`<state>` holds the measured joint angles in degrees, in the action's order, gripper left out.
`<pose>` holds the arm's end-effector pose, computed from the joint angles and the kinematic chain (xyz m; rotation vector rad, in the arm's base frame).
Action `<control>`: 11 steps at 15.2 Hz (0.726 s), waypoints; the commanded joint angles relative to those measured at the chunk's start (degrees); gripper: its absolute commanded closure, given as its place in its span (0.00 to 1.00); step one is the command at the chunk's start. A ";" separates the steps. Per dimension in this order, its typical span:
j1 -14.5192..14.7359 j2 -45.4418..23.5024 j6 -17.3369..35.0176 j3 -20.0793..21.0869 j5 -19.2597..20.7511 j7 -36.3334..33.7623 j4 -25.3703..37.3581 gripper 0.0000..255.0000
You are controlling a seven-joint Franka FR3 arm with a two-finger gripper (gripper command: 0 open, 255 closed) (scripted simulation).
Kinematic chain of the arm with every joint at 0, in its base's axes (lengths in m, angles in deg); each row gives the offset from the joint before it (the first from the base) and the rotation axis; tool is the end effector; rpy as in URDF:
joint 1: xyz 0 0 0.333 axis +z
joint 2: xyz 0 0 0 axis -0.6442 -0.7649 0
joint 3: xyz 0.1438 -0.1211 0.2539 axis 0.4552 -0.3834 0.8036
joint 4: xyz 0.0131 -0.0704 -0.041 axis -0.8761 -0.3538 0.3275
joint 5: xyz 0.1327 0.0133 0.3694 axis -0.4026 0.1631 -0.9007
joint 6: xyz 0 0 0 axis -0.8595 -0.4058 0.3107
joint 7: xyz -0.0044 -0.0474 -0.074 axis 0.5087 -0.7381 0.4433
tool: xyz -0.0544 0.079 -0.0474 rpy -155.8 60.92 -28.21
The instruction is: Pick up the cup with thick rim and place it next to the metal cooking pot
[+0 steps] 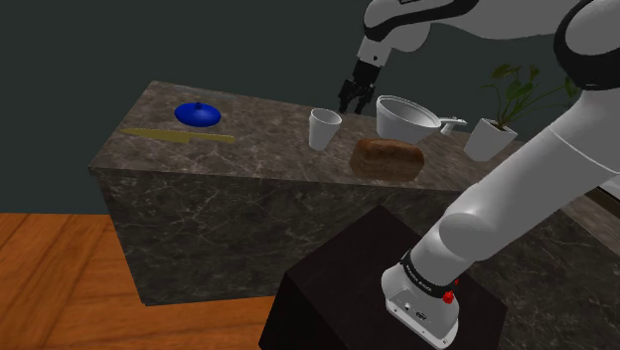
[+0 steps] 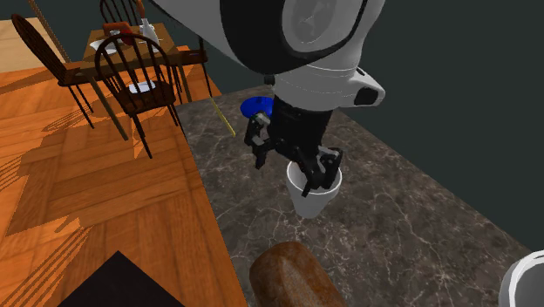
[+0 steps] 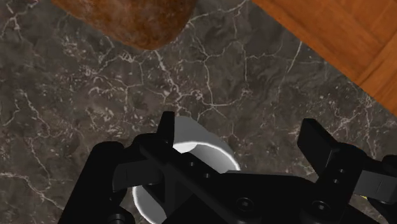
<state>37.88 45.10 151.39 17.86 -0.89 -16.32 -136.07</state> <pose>0.4745 -0.1502 0.4639 -3.0062 0.0562 0.0991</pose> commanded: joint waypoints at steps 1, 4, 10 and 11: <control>-0.46 -4.32 1.13 -1.12 -0.89 2.54 2.99 0.00; -1.26 -11.02 2.08 -2.15 -2.76 5.83 8.34 0.00; -4.10 -24.85 1.95 -2.88 -6.99 11.60 21.40 0.00; -4.17 -24.95 1.94 -2.83 -7.01 11.62 21.51 0.00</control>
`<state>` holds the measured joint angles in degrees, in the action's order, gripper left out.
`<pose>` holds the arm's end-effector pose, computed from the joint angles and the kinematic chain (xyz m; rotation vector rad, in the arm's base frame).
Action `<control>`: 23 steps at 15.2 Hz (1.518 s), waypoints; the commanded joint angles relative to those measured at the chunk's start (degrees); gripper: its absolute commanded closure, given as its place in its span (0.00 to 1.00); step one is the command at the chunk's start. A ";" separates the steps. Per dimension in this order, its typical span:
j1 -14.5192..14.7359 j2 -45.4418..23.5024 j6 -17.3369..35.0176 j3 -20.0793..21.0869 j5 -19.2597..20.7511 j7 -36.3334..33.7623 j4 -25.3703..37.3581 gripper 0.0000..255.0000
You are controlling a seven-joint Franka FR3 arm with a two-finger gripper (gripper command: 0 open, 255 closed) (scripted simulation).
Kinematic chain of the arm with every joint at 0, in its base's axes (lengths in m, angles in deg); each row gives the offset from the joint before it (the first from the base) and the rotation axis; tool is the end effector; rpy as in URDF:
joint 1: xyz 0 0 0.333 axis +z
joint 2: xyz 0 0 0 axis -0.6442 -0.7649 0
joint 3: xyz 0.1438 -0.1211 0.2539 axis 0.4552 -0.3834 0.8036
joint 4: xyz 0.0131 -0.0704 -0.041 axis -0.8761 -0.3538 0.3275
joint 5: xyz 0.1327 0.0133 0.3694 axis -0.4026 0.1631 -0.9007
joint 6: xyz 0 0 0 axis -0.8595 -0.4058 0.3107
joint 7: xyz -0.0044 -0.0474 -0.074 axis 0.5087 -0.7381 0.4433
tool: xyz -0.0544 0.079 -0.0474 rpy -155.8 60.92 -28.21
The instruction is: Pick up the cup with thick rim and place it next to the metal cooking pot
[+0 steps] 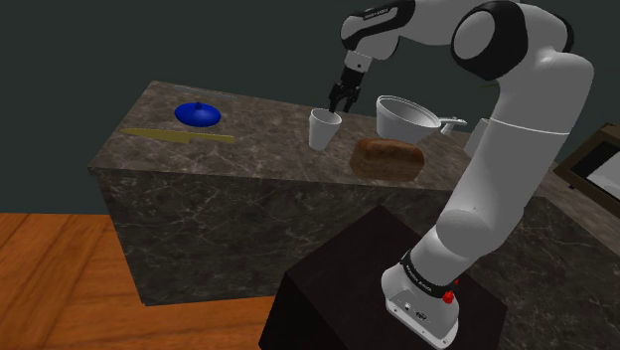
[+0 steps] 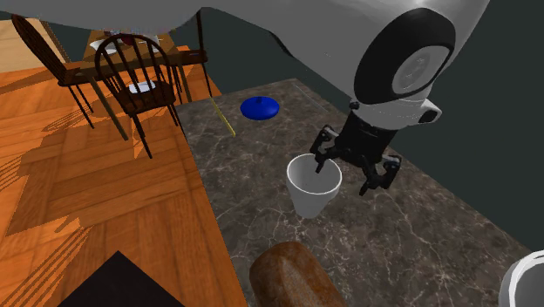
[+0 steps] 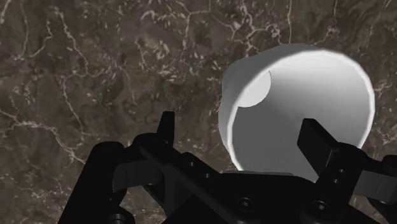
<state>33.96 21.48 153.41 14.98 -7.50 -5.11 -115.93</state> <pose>0.5703 -0.2322 0.4078 -3.0122 0.0106 0.0827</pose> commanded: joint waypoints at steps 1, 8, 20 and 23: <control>-0.23 -1.48 0.64 0.12 -0.49 0.47 0.80 0.00; -0.03 -2.76 5.26 0.50 -1.26 1.00 -2.63 0.00; -0.03 -2.76 5.26 0.51 -1.26 0.99 -2.63 1.00; -0.01 -2.74 5.23 0.51 -1.26 0.97 -2.61 1.00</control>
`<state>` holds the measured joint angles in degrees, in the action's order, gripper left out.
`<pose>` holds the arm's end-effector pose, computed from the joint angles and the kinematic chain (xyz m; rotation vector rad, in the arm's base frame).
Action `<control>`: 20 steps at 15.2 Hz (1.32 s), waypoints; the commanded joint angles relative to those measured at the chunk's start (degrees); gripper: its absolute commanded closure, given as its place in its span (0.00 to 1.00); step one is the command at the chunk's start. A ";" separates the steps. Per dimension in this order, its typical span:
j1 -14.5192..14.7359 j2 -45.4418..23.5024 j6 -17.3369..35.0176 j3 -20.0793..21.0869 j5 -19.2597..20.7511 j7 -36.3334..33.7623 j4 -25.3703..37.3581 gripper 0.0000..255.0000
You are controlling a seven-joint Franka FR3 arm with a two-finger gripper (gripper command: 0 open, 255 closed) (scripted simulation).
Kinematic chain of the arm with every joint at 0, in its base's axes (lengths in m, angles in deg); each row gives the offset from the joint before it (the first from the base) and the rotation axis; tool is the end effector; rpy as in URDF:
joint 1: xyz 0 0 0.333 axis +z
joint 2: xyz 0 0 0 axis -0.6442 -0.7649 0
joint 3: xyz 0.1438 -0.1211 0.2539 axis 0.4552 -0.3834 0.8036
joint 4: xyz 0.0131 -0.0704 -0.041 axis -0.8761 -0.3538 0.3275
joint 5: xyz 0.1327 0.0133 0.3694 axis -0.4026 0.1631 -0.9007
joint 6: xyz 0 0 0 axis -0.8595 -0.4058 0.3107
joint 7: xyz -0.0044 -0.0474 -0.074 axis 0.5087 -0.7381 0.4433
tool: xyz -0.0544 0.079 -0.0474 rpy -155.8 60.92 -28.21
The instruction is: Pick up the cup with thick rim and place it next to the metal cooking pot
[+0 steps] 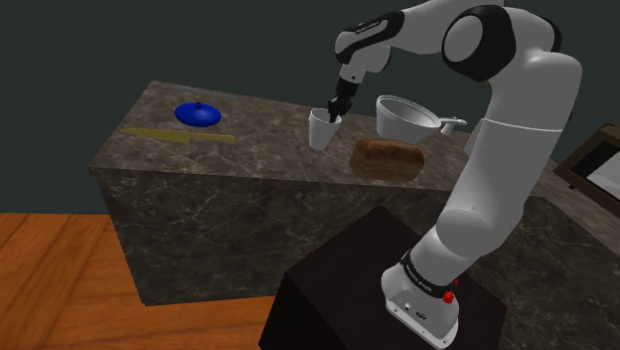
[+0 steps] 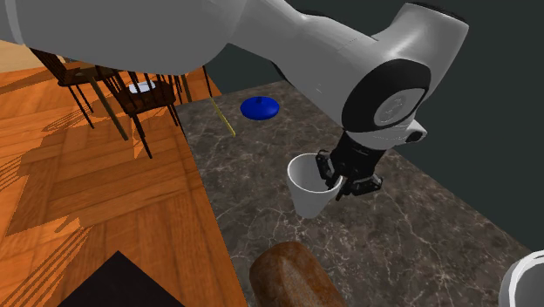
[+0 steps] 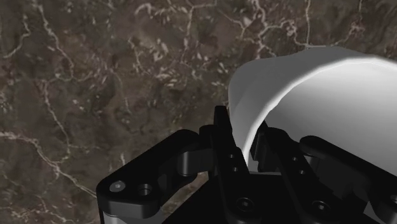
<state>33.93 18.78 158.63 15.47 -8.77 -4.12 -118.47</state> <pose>0.5743 -0.2302 0.3664 -3.0130 0.0067 0.0782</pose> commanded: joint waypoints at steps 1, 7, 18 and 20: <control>0.00 -0.07 -0.01 0.01 0.01 0.00 -0.03 1.00; 0.12 1.45 -3.24 -0.23 0.74 -0.70 1.82 1.00; 0.16 3.80 -10.81 -0.58 1.92 -2.01 7.25 1.00; 0.14 4.07 -12.24 -0.63 2.06 -2.21 8.44 1.00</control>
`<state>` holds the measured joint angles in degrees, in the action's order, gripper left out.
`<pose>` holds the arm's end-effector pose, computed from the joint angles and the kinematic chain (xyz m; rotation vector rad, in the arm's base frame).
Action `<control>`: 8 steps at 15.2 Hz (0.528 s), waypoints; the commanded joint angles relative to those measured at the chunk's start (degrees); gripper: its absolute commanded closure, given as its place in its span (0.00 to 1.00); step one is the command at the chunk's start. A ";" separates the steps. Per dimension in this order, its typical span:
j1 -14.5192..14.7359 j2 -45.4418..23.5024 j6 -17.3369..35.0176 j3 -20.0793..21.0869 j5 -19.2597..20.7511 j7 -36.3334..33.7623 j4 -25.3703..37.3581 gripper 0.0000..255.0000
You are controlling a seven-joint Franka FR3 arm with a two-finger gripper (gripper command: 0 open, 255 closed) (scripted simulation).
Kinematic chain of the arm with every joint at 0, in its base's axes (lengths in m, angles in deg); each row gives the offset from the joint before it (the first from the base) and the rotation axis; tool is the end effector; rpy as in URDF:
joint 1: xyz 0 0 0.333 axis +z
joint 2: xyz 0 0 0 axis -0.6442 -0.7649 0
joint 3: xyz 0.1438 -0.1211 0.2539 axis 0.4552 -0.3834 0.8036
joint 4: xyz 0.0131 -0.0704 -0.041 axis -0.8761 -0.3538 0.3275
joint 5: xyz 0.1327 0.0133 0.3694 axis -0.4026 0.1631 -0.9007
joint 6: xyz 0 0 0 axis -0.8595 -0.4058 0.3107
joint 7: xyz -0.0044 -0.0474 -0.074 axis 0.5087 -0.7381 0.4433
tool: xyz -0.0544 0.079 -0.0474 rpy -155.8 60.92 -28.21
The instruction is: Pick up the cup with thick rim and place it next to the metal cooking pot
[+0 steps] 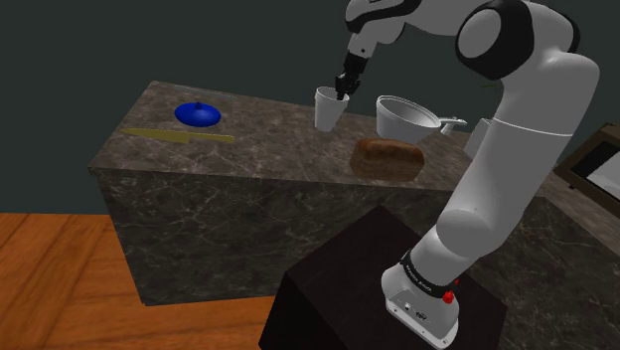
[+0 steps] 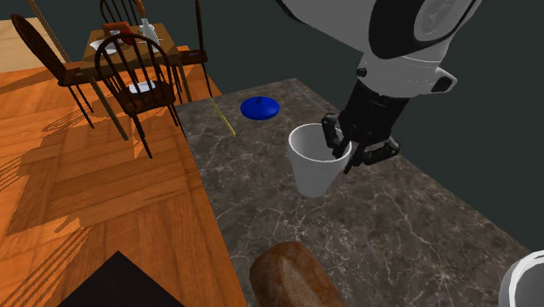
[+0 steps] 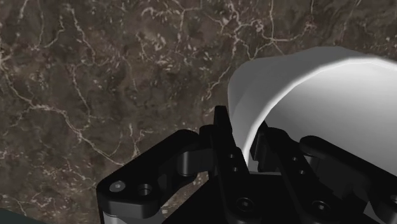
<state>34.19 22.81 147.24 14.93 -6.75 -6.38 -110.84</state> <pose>0.5742 -0.2283 0.4543 -3.0126 0.0063 0.0812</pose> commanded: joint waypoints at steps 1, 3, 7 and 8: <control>-0.14 0.16 -1.57 -0.10 0.11 -0.05 1.42 1.00; -0.17 0.35 -3.03 -0.14 0.22 -0.24 2.70 1.00; -0.27 0.59 -5.99 -0.22 0.38 -0.58 5.46 1.00; -0.30 0.62 -6.75 -0.24 0.41 -0.66 6.20 1.00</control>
<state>33.98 23.36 141.29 14.75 -6.38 -7.04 -105.37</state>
